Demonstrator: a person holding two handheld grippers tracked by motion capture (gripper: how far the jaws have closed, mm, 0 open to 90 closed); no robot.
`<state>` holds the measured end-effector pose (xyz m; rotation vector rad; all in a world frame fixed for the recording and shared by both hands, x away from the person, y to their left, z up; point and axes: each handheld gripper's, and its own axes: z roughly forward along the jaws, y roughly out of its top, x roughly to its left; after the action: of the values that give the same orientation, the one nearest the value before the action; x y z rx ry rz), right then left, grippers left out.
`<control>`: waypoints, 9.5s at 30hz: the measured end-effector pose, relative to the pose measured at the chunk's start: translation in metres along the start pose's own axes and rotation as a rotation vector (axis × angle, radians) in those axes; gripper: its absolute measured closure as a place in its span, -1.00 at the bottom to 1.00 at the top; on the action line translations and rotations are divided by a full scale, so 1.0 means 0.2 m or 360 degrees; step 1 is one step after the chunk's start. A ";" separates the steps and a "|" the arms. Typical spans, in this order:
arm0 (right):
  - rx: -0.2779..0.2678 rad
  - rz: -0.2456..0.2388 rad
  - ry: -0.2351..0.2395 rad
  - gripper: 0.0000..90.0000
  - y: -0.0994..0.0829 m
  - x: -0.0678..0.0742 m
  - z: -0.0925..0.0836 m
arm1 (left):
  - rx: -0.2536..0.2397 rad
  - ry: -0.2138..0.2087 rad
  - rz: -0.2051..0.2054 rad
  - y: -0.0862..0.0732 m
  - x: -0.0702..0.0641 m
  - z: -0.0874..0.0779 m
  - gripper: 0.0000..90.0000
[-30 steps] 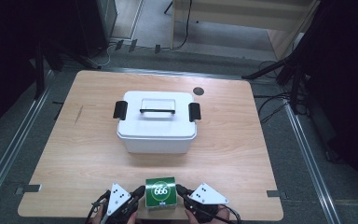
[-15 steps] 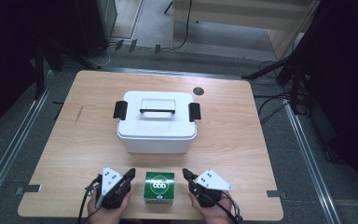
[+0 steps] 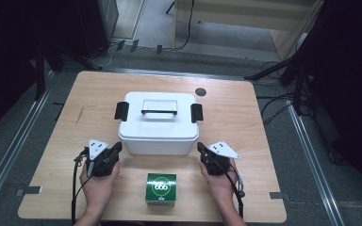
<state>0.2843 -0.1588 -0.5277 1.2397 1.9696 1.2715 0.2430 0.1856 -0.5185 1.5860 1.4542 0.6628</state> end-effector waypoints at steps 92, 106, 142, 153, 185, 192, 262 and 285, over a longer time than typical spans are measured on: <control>0.0912 -0.1547 0.0591 0.42 1.10 0.32 0.28 | -0.0111 0.0396 0.0080 -0.24 0.53 -0.26 -0.82; 0.0983 -0.1681 0.0579 0.75 1.12 0.46 0.37 | -0.0103 0.0389 0.0074 -0.24 0.54 -0.26 -0.82; 0.0843 -0.1759 0.0635 0.89 1.24 0.46 0.24 | -0.0087 0.0372 0.0086 -0.23 0.54 -0.26 -0.82; 0.0815 -0.1739 0.0568 0.89 1.25 0.32 0.13 | -0.0095 0.0362 0.0068 -0.23 0.54 -0.26 -0.81; 0.0892 -0.1485 0.0345 0.89 1.01 -0.28 -0.23 | -0.0103 0.0362 0.0067 -0.24 0.54 -0.26 -0.81; 0.0916 -0.1435 0.0303 0.89 0.96 -0.38 -0.29 | -0.0100 0.0361 0.0070 -0.24 0.54 -0.26 -0.81; 0.1033 -0.1134 0.0196 -0.81 0.33 -0.50 -0.21 | -0.0096 0.0375 0.0082 -0.24 0.54 -0.26 -0.81; 0.0972 -0.1181 0.0604 -1.00 0.41 -0.04 -0.31 | -0.0089 0.0371 0.0092 -0.23 0.53 -0.26 -0.81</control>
<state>0.2750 -0.1812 -0.4278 0.3673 2.8384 0.5589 0.1950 0.2990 -0.5509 1.5527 1.5469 0.9398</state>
